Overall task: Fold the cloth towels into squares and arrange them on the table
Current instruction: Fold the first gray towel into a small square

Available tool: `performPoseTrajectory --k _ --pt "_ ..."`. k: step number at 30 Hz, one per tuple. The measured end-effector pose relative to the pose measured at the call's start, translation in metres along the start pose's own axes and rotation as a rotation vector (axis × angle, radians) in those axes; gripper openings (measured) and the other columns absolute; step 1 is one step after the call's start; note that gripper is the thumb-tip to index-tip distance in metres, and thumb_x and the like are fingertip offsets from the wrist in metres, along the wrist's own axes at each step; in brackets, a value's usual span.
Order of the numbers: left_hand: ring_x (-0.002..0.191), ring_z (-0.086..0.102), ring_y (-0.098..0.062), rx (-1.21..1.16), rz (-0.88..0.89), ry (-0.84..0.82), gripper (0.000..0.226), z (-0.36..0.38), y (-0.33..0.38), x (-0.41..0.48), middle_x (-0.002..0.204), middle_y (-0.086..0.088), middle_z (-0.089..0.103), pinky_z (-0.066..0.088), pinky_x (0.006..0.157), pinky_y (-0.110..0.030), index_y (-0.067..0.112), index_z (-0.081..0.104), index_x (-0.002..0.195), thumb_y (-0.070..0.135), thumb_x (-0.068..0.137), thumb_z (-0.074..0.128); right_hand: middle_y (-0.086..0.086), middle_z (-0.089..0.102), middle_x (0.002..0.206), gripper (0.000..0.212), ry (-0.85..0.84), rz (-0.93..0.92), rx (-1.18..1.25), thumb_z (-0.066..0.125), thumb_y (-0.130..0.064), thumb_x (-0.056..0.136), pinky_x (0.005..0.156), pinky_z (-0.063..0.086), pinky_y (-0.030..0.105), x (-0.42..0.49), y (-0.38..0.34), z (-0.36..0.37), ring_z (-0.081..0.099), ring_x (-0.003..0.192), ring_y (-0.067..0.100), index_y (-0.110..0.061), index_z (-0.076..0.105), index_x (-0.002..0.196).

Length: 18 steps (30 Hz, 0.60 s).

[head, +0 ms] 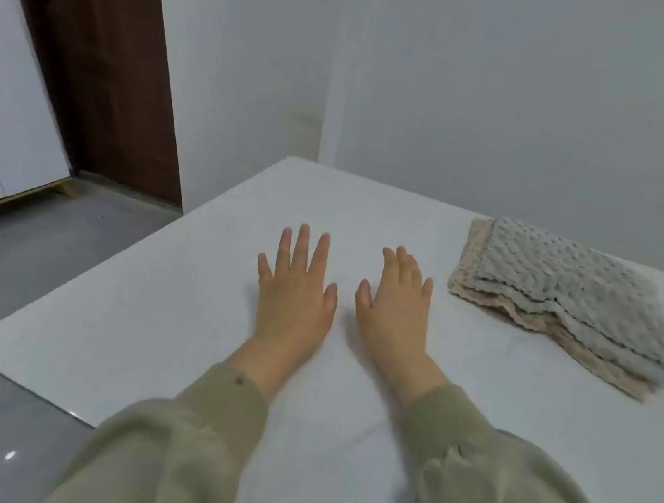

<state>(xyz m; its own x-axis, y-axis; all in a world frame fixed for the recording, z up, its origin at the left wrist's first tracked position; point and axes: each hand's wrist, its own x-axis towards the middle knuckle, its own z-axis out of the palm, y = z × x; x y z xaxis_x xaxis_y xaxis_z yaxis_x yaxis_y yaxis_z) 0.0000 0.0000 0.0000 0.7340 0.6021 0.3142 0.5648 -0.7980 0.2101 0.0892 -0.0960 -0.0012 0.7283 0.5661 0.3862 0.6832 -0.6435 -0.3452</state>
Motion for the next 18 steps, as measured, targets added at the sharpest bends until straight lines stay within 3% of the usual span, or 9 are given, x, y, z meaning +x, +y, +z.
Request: performPoseTrajectory --k 4,9,11,15,18 --pt "0.146 -0.002 -0.026 0.017 -0.010 -0.300 0.055 0.019 0.004 -0.009 0.159 -0.006 0.003 0.004 0.117 -0.049 0.020 0.008 0.151 0.039 0.100 0.020 0.010 0.036 0.146 0.052 -0.112 0.166 -0.038 0.040 -0.026 0.093 0.112 0.019 0.050 -0.012 0.025 0.000 0.027 0.137 0.028 -0.009 0.031 0.141" --pt "0.146 0.000 -0.027 0.046 0.045 -0.290 0.053 0.024 0.021 -0.003 0.159 -0.006 0.005 0.005 0.116 -0.051 0.021 0.014 0.150 0.036 0.099 0.017 0.009 0.055 0.120 0.031 -0.155 0.127 -0.079 0.041 -0.020 0.089 0.097 0.035 0.040 -0.011 0.034 -0.005 0.045 0.115 0.029 -0.009 0.052 0.115" --pt "0.146 0.001 -0.026 0.047 0.052 -0.296 0.052 0.027 0.025 0.002 0.159 -0.006 0.006 0.005 0.116 -0.051 0.021 0.016 0.149 0.036 0.099 0.017 0.009 0.054 0.120 0.031 -0.144 0.104 -0.105 0.041 -0.021 0.089 0.096 0.036 0.039 -0.009 0.036 -0.003 0.045 0.113 0.028 -0.009 0.053 0.116" --pt "0.145 0.005 -0.025 0.016 0.074 -0.273 0.051 0.033 0.032 0.019 0.158 -0.004 0.013 0.007 0.115 -0.051 0.020 0.024 0.146 0.037 0.098 0.022 0.012 0.058 0.113 0.030 -0.038 0.093 -0.042 0.044 -0.012 0.085 0.090 0.041 0.038 0.007 0.042 0.000 0.048 0.108 0.031 -0.006 0.061 0.109" --pt "0.145 0.006 -0.024 0.015 0.078 -0.273 0.052 0.040 0.037 0.035 0.157 -0.003 0.015 0.009 0.115 -0.051 0.022 0.025 0.146 0.040 0.097 0.024 0.017 0.064 0.097 0.036 0.249 0.037 0.002 0.044 0.001 0.062 0.083 0.043 0.043 0.023 0.050 0.001 0.056 0.097 0.040 0.000 0.067 0.090"
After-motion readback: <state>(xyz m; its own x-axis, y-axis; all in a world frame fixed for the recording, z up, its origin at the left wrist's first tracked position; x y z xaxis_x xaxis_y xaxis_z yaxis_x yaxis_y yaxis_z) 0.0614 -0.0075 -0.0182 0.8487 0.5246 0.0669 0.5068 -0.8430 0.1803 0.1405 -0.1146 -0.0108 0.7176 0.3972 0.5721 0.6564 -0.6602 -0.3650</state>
